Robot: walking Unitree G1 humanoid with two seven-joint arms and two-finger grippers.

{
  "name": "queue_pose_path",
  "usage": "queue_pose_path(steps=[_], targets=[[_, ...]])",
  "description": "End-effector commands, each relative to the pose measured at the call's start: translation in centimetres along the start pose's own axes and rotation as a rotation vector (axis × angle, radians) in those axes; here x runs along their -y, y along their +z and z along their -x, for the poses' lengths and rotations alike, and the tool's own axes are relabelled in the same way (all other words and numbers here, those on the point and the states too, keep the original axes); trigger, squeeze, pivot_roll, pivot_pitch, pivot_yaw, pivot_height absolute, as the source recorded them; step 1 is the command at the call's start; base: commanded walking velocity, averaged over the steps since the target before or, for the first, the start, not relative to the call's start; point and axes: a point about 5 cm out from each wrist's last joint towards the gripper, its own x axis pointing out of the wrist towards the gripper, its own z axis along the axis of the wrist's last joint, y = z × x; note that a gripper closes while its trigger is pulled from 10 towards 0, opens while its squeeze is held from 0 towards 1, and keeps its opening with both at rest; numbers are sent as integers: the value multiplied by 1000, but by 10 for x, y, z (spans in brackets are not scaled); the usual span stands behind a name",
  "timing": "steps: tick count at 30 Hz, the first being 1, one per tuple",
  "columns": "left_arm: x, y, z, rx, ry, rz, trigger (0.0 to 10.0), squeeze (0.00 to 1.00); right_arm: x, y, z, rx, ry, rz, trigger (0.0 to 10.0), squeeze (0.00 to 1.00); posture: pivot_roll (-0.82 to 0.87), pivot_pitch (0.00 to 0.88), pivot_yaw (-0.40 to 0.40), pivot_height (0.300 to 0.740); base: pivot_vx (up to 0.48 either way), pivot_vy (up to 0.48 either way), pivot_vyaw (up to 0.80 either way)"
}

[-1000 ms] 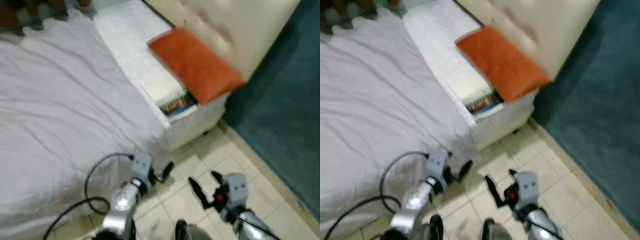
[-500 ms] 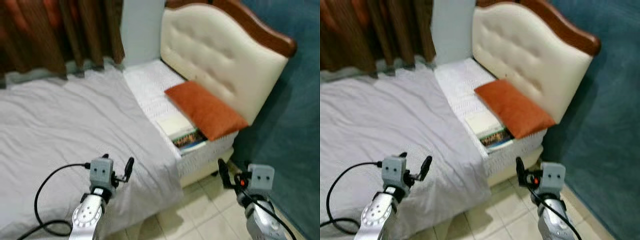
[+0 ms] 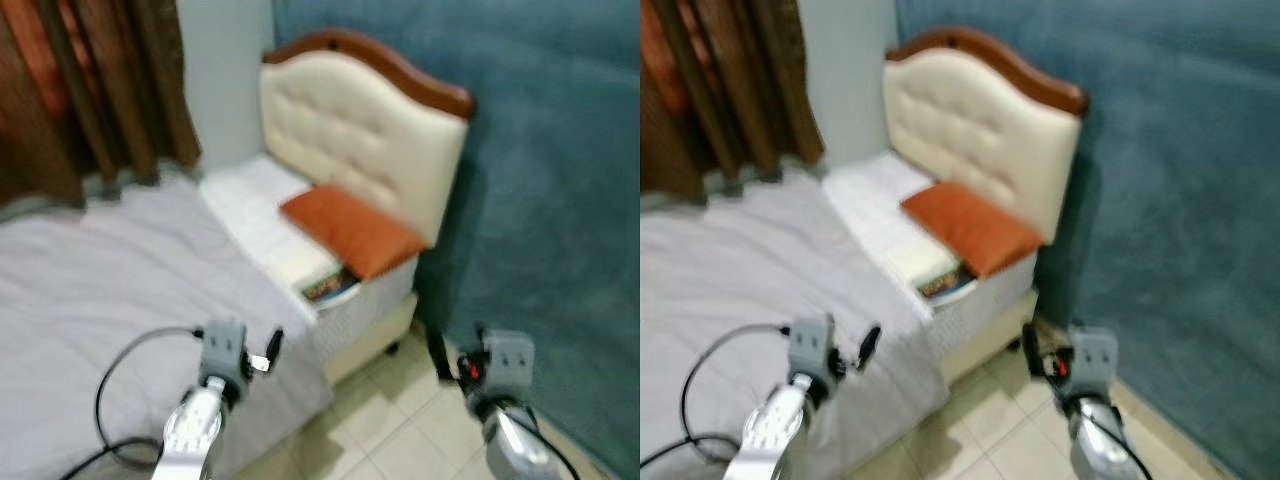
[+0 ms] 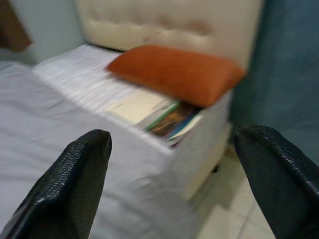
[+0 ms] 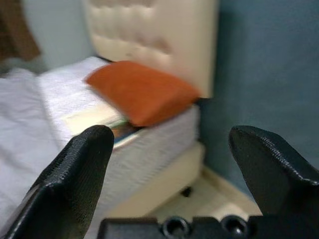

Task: Clean up the room

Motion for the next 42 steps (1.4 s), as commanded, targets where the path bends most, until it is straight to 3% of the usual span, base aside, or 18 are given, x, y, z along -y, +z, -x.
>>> queue_pose_path(steps=[1, 3, 5, 7, 9, 13, 18, 25, 29, 33, 36, 42], targets=[[-12, -11, 4, -52, 38, 25, 10000, 0, -4, 1, 0, 9, 24, 14, 10000, 0, -40, 0, -35, 740, 0, 0, -788], [-16, -19, 16, -86, 63, 79, 10000, 0, 2, -7, 12, -17, 4, 21, 10000, 0, -44, 0, -39, 740, 0, 0, -788], [-10, -27, 34, -111, 35, 27, 10000, 0, 7, -20, 35, -69, -41, 24, 10000, 0, -40, 0, -44, 740, 0, 0, -794], [-11, -24, 25, -103, 36, 42, 10000, 0, 4, -24, 36, -81, -37, 23, 10000, 0, -42, 0, -34, 740, 0, -480, -800], [-8, -19, 17, -88, -28, -8, 10000, 0, 4, -19, 27, -60, -24, 41, 10000, 0, -51, 0, -29, 740, 0, -476, -788], [-13, -21, 22, -98, 10, 22, 10000, 0, 12, -20, 28, -73, -49, 38, 10000, 0, -61, 0, -27, 740, 0, -463, -791], [5, -22, 17, -91, -7, 61, 10000, 0, 14, -25, 33, -107, -16, 50, 10000, 0, -91, 0, -31, 740, 0, -453, -793], [12, -13, 7, -68, -12, 26, 10000, 0, 14, -25, 35, -96, -5, 35, 10000, 0, -122, 0, -5, 740, 208, -117, -147], [8, -16, 8, -99, 6, 16, 10000, 0, 14, -29, 41, -110, 2, 16, 10000, 0, -128, 0, 3, 740, 480, 0, 438], [-9, -22, 31, -201, 67, 26, 10000, 0, -1, -33, 56, -156, 155, -44, 10000, 0, -120, 0, 14, 740, 480, 0, 0], [-8, -19, 24, -191, 50, 18, 10000, 0, -1, -34, 54, -158, 149, -46, 10000, 0, -119, 0, 15, 740, 480, 0, 0], [-9, -25, 27, -218, 42, 17, 10000, 0, -4, -33, 55, -160, 163, -41, 10000, 0, -123, 0, 20, 740, 480, 0, 0]])
